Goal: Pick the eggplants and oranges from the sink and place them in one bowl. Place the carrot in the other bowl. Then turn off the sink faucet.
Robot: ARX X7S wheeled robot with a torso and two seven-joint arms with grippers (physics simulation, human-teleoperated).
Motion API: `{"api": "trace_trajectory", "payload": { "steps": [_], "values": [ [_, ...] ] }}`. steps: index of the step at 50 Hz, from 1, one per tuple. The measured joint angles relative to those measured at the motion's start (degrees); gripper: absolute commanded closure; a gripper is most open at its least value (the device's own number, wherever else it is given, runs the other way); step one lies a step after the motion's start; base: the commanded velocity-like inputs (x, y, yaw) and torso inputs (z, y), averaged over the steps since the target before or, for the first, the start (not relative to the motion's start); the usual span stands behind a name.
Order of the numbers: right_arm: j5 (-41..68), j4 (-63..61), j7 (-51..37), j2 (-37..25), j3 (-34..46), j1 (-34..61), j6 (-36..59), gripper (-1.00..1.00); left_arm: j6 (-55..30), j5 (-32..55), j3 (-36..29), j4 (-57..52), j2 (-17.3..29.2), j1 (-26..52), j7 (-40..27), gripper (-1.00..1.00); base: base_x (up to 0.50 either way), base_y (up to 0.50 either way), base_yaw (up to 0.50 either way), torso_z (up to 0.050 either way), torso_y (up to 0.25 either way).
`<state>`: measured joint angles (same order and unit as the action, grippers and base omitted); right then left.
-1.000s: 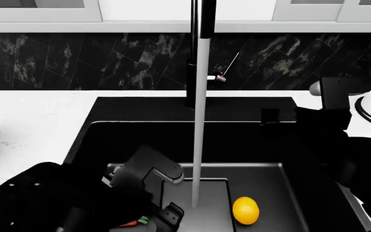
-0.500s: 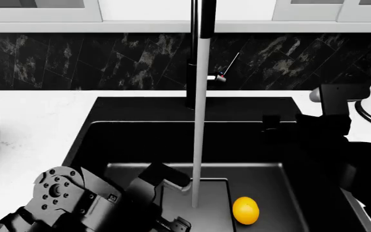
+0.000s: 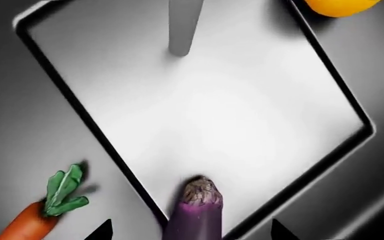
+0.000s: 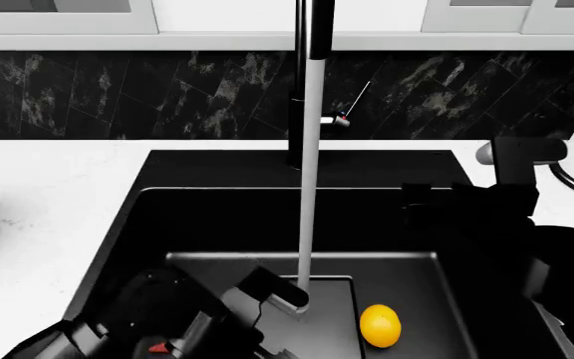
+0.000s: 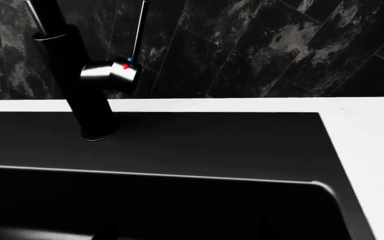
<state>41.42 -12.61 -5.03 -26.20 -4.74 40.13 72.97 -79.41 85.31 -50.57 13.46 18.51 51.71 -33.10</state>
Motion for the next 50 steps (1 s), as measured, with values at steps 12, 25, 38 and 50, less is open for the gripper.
{"api": "trace_trajectory", "payload": {
  "steps": [12, 25, 38, 50],
  "values": [
    [0.46, -0.11, -0.25, 0.21, 0.17, -0.26, 0.04, -1.0, 2.38, -6.97, -5.97, 4.84, -3.07, 0.28, 6.22, -1.0, 0.0, 0.0, 0.0, 0.0, 0.0],
    [0.76, -0.04, -0.58, 0.25, 0.69, 0.11, 0.22, -1.0, 4.01, -10.81, -10.27, 8.01, -4.52, -0.5, 10.2, -1.0, 0.0, 0.0, 0.0, 0.0, 0.0],
    [0.93, 0.33, -0.63, 0.3, 0.83, -0.46, -0.41, -1.0, 5.96, -13.98, -13.73, 10.79, -5.7, -0.42, 14.17, -1.0, 0.0, 0.0, 0.0, 0.0, 0.0],
    [1.06, 0.94, -0.55, 0.35, 1.27, -0.76, -0.77, -1.0, 6.39, -14.01, -13.98, 10.37, -4.99, -0.33, 14.64, 1.0, 0.0, 0.0, 0.0, 0.0, 0.0]
  ]
}}
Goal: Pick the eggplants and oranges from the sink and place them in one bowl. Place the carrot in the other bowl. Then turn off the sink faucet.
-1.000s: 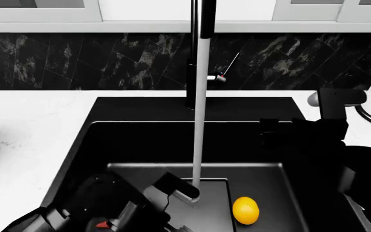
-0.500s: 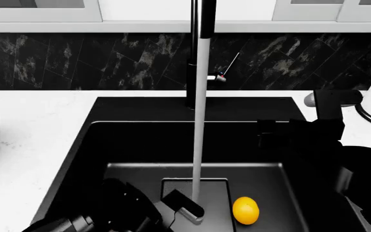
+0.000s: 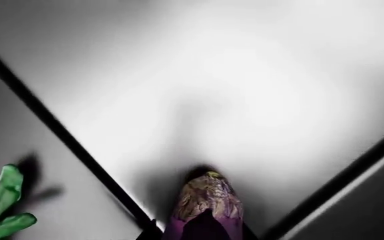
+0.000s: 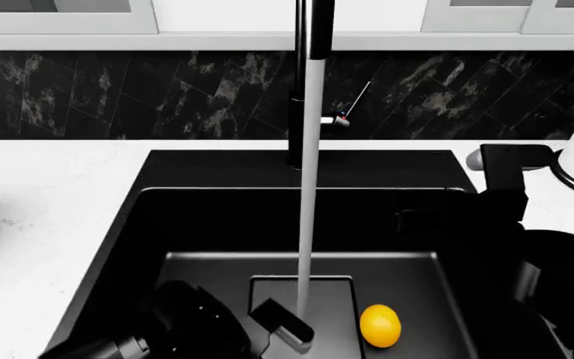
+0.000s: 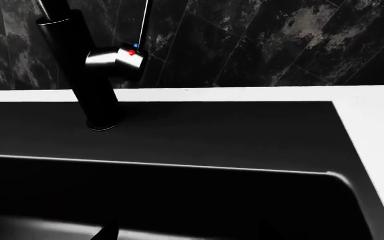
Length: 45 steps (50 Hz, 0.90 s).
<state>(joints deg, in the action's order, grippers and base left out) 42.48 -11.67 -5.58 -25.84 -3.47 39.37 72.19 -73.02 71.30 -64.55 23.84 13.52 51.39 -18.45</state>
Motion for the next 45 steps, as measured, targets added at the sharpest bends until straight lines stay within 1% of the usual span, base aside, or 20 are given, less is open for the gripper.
{"api": "trace_trajectory", "payload": {
  "steps": [11, 21, 31, 36, 45],
  "values": [
    [-0.72, 3.0, 0.51, -0.24, 3.69, 1.1, 1.32, -1.0, -0.86, 4.18, 3.71, -5.73, 3.65, 0.03, -3.87, 1.0, 0.0, 0.0, 0.0, 0.0, 0.001],
    [-1.32, 7.83, 0.04, 1.43, 6.53, 2.54, 3.32, -1.0, 1.01, 9.27, 10.08, -16.14, 9.22, -0.6, -10.36, 1.0, 0.0, 0.0, 0.0, 0.0, 0.0],
    [-2.47, 15.67, -0.16, 3.8, 8.82, 4.18, 3.9, -1.0, 5.08, 14.46, 16.76, -27.17, 14.36, -2.87, -16.28, 1.0, 0.0, 0.0, 0.0, 0.0, 0.0],
    [-3.25, 20.28, 0.32, 4.78, 10.18, 5.25, 3.62, -1.0, 6.56, 15.58, 18.93, -30.92, 16.05, -3.08, -17.65, 1.0, 0.0, 0.0, 0.0, 0.0, 0.0],
    [-4.99, 28.61, 2.05, 6.04, 12.52, 6.72, 1.02, -1.0, 8.05, 16.59, 22.24, -35.87, 18.75, -1.08, -19.39, 1.0, 0.0, 0.0, 0.0, 0.0, 0.001]
  ]
}}
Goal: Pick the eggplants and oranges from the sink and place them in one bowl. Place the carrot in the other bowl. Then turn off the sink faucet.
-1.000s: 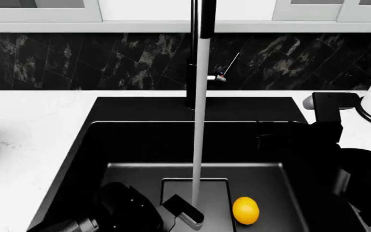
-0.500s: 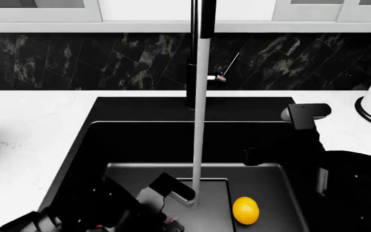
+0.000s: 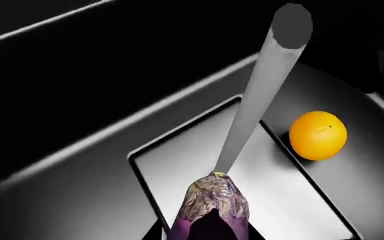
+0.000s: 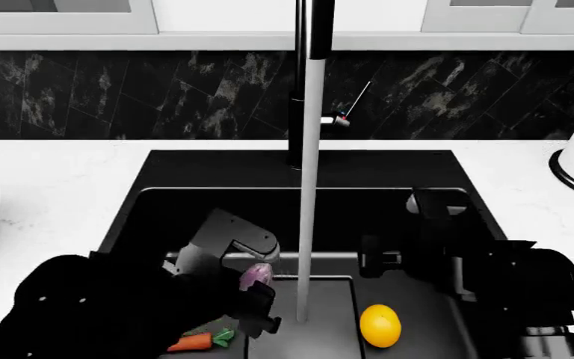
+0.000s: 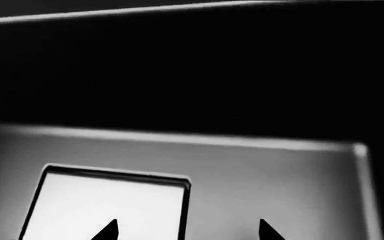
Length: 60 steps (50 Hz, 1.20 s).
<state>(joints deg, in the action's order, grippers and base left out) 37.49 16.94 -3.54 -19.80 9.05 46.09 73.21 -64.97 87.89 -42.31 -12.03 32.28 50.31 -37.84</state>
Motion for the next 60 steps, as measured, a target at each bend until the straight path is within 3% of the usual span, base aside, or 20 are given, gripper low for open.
{"api": "trace_trajectory", "payload": {
  "steps": [16, 30, 60],
  "values": [
    [-2.87, 11.1, 3.45, 1.26, 3.75, 1.43, -5.53, -1.0, 3.25, -0.41, 3.81, -3.88, 3.45, 0.47, -1.1, 1.0, 0.0, 0.0, 0.0, 0.0, 0.0],
    [-6.38, 19.64, 7.31, 1.54, 9.46, 1.18, -9.22, -1.0, 4.16, -0.79, 4.36, -4.36, 3.85, 0.88, -1.3, 1.0, 0.0, 0.0, 0.0, 0.0, 0.0],
    [-3.19, 16.97, 10.1, 0.39, 11.47, -1.19, -4.2, -1.0, 4.72, -1.26, 3.62, -4.25, 4.08, 0.39, -0.56, 1.0, 0.0, 0.0, 0.0, 0.0, 0.0]
  ]
}}
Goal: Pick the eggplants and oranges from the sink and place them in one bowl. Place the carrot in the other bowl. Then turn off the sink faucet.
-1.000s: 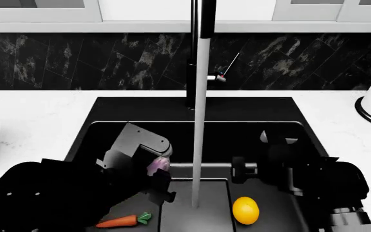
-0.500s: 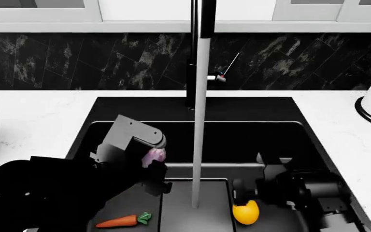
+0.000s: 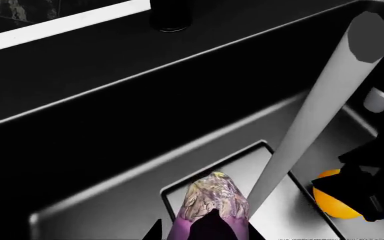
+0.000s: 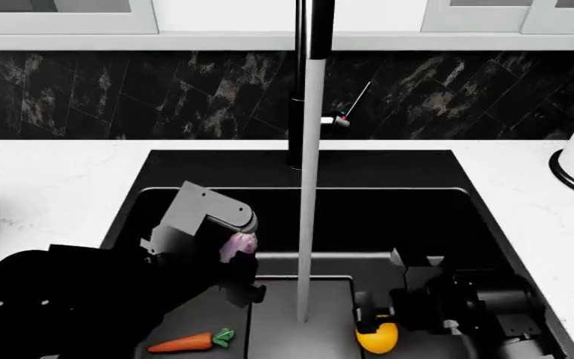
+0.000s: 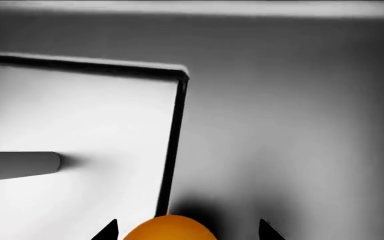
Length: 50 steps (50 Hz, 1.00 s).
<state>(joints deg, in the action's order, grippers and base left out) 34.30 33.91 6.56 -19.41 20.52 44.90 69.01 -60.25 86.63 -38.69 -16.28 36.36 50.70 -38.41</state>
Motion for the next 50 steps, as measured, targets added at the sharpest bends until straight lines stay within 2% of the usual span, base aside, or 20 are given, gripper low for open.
{"api": "trace_trajectory", "payload": {
  "steps": [6, 7, 27, 41, 50],
  "values": [
    [0.69, -0.89, 0.43, -0.26, 0.06, -0.82, 0.65, -1.0, 0.0, -0.06, -0.23, 0.24, -0.18, 0.09, -0.1, 1.0, 0.0, 0.0, 0.0, 0.0, 0.0],
    [0.7, -1.04, 0.44, -0.31, 0.08, -0.93, 0.66, 1.0, -0.01, -0.06, -0.26, 0.29, -0.22, 0.13, -0.12, 1.0, 0.0, 0.0, 0.0, 0.0, 0.0],
    [0.65, -7.06, -1.43, -1.79, 0.07, -1.23, 1.67, 1.0, 0.47, -0.32, -0.44, 1.04, -0.42, 0.48, -0.13, 1.0, 0.0, 0.0, 0.0, 0.0, 0.0],
    [1.81, -23.94, -5.03, -5.89, -1.71, -0.01, 3.26, 1.0, 1.91, -2.15, -0.15, 1.12, -0.22, 1.2, 1.59, 1.0, 0.0, 0.0, 0.0, 0.0, 0.0],
    [2.86, -35.84, -7.92, -9.13, -6.05, -1.13, 1.73, 1.0, 4.28, -4.06, 1.09, 1.09, 0.29, 1.75, 3.64, 1.0, 0.0, 0.0, 0.0, 0.0, 0.0]
  ]
}}
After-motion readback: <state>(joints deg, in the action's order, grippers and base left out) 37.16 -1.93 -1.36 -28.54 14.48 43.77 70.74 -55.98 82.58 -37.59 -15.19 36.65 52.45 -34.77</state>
